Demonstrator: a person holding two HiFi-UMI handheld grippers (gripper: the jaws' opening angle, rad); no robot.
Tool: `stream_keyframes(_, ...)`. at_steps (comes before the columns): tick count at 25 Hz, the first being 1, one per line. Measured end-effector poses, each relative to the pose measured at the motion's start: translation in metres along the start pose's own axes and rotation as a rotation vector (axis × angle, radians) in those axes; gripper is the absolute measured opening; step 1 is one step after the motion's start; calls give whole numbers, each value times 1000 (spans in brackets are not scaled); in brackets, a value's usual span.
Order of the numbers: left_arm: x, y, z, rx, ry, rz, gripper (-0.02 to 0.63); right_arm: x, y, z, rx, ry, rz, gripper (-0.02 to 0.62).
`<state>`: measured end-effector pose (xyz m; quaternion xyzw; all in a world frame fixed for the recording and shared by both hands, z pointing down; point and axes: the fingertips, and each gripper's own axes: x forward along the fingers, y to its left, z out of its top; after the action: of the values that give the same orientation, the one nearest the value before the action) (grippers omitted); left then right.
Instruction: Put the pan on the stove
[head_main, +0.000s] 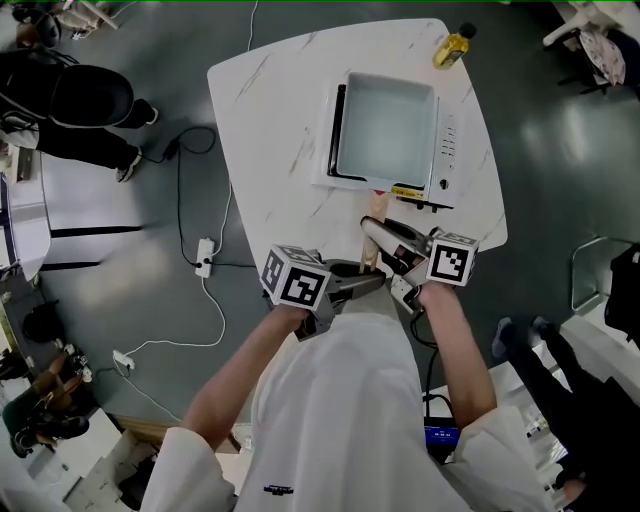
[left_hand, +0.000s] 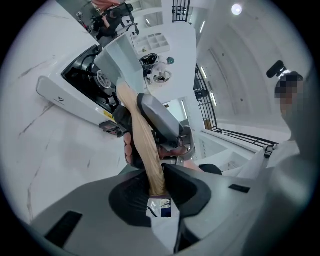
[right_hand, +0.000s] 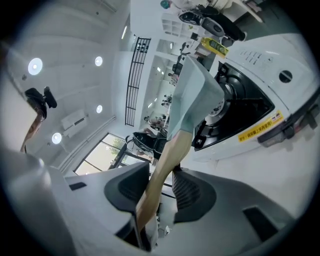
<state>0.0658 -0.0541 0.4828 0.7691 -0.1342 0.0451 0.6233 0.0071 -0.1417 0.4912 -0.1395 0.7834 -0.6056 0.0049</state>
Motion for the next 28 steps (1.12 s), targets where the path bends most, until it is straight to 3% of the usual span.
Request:
stream_keyframes(8, 8, 33, 10, -34, 11, 26, 72, 11, -35, 7, 32, 11, -4, 147)
stream_keyframes(14, 15, 39, -4, -47, 27, 24, 72, 6, -40, -5, 40, 16, 20, 149)
stream_keyframes(18, 12, 37, 3, -68, -6, 8, 72, 8, -40, 0, 69, -8, 27, 153)
stream_keyframes(21, 11, 40, 2, -103, -50, -8, 78, 7, -41, -3, 29, 2, 12, 175)
stream_keyframes(23, 10, 41, 5, -147, -91, -45, 158, 9, -41, -4, 3, 6, 6, 227)
stream_keyframes(26, 4, 43, 20, -173, -144, -79, 184, 11, -48, 6, 2, -12, -17, 250)
stream_keyframes(28, 1, 42, 23, -162, -153, -72, 253, 8, -53, 12, 6, -25, -42, 293)
